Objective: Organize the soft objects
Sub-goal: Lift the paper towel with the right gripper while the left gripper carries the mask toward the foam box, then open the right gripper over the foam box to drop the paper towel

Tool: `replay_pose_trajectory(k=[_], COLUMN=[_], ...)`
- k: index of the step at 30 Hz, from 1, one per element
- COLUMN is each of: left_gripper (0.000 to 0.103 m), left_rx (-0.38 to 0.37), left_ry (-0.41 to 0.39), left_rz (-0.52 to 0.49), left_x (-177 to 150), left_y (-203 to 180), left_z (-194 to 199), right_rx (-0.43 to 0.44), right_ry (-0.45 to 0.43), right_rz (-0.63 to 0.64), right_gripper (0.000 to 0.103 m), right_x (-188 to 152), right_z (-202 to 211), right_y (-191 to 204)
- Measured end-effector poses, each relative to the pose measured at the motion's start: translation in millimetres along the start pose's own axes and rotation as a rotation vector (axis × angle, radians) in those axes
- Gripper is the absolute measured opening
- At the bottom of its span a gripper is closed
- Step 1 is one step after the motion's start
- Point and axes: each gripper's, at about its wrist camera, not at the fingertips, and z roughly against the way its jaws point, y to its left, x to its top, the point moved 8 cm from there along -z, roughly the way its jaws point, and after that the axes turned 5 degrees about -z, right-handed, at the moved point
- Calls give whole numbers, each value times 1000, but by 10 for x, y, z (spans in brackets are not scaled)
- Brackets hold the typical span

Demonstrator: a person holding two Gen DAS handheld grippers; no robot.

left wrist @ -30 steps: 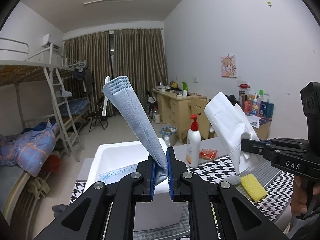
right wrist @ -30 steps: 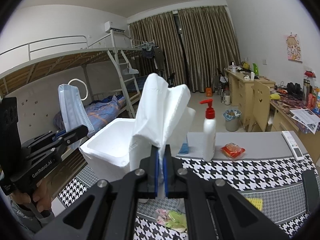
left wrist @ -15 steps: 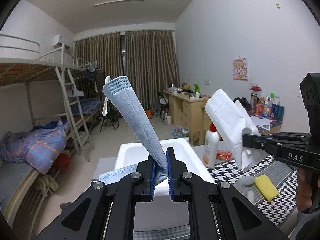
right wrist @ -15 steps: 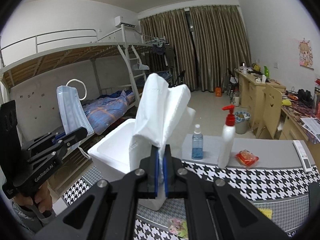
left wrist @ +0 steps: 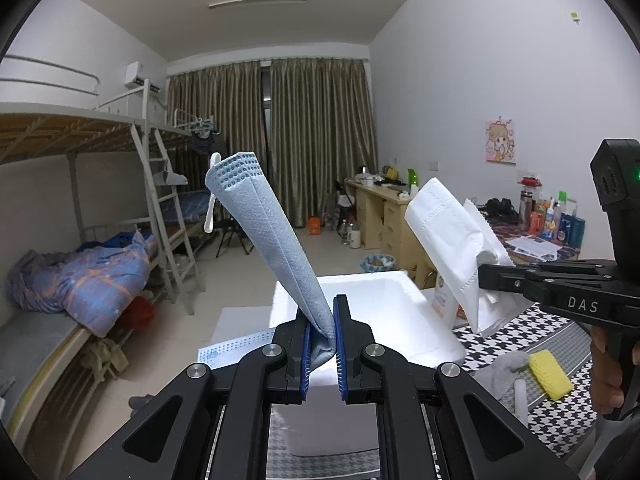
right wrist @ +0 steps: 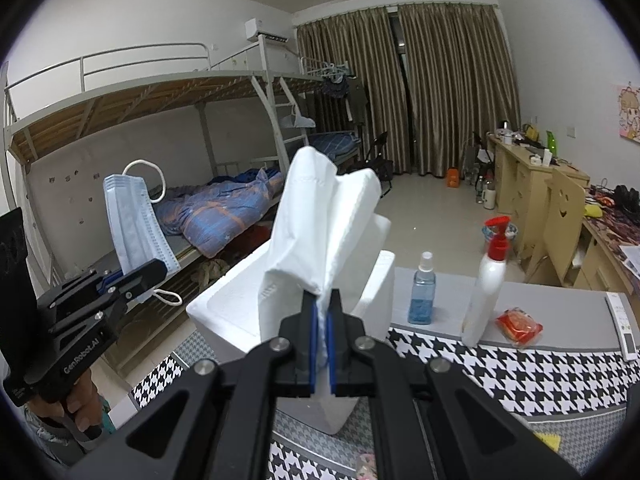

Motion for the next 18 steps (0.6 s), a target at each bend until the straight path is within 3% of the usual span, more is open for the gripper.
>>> replay_pose_trajectory(k=[18], left_gripper=[11], left_rx=[54], left_ry=[35], left_rz=[39], left_x=[-150], left_y=[292], left_z=[-48], right_rx=[1], right_ry=[67], right_rz=[49], right_gripper=[7], right_x=[35], right_z=[-446], right_y=[203])
